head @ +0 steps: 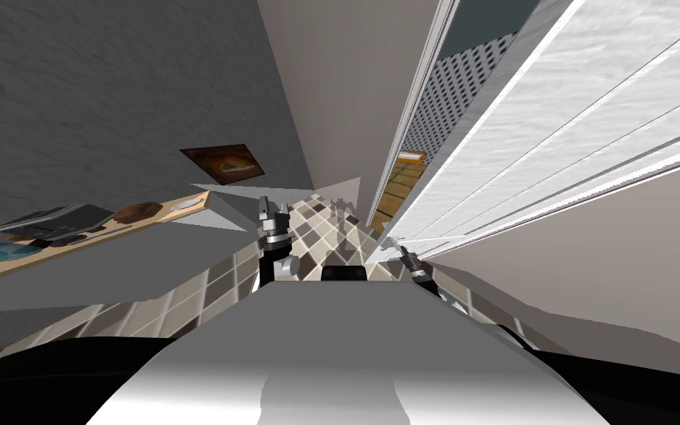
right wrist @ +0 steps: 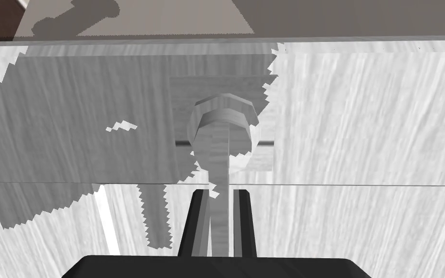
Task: Pull the door open
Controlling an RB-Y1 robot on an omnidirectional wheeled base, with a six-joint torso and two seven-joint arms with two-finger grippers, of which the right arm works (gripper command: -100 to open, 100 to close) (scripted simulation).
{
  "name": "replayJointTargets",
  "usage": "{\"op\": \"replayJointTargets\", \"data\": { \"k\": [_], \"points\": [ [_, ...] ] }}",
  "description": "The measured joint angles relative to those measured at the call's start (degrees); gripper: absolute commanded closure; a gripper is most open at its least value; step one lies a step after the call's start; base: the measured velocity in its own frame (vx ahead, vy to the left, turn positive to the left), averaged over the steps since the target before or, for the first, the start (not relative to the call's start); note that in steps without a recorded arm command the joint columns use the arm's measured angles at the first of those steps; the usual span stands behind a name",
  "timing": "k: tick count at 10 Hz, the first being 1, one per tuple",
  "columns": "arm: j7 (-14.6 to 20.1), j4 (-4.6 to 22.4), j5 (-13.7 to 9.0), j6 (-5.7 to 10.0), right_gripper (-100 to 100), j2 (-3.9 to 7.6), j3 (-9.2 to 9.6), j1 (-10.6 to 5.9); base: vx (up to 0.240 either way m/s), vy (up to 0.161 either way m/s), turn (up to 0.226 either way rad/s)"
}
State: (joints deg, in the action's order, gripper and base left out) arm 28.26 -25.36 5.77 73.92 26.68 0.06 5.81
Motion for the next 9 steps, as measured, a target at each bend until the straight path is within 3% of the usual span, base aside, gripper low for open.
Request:
{"op": "replayJointTargets", "data": {
  "k": [1,4,5,6,7,8,9],
  "points": [
    [-0.3,-1.7,-0.8,-1.74,100,-0.02,0.82,0.10,-0.127,-0.042,0.031],
    [-1.1,1.3,-1.9,-1.34,100,-0.22,2.27,-2.14,-0.102,-0.042,0.059],
    [-1.5,-1.3,-3.0,-3.12,100,-0.23,3.10,-1.67,-0.222,-0.104,0.118],
    [-1.8,-1.7,-3.8,-4.24,100,-0.29,4.12,-2.66,-0.213,-0.090,0.141],
    [-2.1,0.9,-4.6,-3.71,100,-0.35,5.17,-4.77,-0.129,-0.044,0.032],
    [-2.4,-1.0,-5.0,-4.76,100,-0.35,5.59,-3.96,-0.171,-0.070,0.049],
    [-2.8,-0.7,-5.7,-5.47,100,-0.53,6.47,-4.84,-0.208,-0.075,0.106]
  ]
}}
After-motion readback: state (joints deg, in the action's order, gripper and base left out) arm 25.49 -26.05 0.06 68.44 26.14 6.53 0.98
